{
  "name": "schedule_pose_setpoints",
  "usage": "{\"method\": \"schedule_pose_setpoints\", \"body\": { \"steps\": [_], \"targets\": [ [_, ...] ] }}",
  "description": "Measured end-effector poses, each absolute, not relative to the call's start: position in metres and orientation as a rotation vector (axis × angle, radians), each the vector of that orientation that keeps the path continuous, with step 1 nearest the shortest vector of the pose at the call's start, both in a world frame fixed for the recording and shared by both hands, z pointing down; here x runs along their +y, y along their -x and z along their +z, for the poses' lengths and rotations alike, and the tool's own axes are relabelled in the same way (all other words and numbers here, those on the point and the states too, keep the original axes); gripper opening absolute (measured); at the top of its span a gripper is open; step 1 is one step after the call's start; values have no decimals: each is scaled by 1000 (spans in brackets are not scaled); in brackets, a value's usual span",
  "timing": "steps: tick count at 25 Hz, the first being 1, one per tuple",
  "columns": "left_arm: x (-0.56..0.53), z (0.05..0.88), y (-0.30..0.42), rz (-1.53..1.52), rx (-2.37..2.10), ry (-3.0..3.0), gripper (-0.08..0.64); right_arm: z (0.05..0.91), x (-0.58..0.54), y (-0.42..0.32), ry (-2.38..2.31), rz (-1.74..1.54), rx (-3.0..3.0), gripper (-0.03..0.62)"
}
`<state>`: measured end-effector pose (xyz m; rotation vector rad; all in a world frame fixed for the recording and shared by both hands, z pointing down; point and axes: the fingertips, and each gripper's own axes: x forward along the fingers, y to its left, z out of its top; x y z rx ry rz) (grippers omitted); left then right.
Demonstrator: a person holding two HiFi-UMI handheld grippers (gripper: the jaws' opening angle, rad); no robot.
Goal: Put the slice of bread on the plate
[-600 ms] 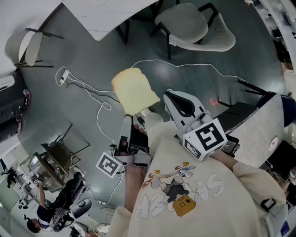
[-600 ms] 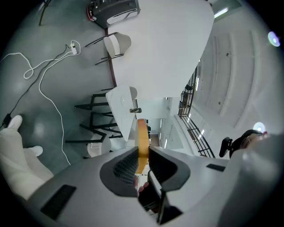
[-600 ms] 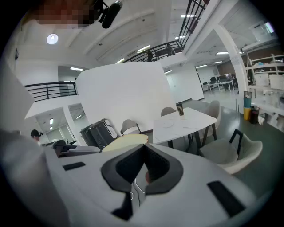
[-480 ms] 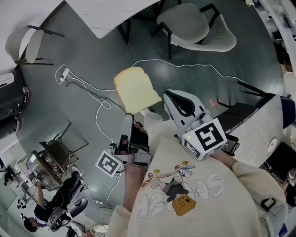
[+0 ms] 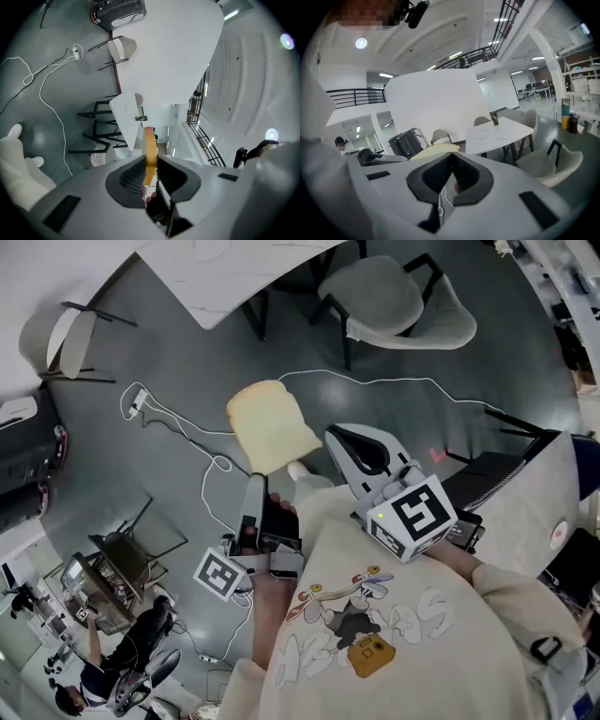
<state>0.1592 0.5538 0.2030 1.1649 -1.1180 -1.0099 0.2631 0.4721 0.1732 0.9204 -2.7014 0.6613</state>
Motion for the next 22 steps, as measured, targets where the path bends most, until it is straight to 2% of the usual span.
{"method": "schedule_pose_setpoints", "body": {
  "steps": [15,22],
  "targets": [
    [522,213,-200,-1026,-1085,-1140,83,187,446,-308,-911,747,-2678,6],
    [487,214,-177,-1054,-1100,-1105,81,202,410,-290,-896,795,-2624,6]
  ]
}}
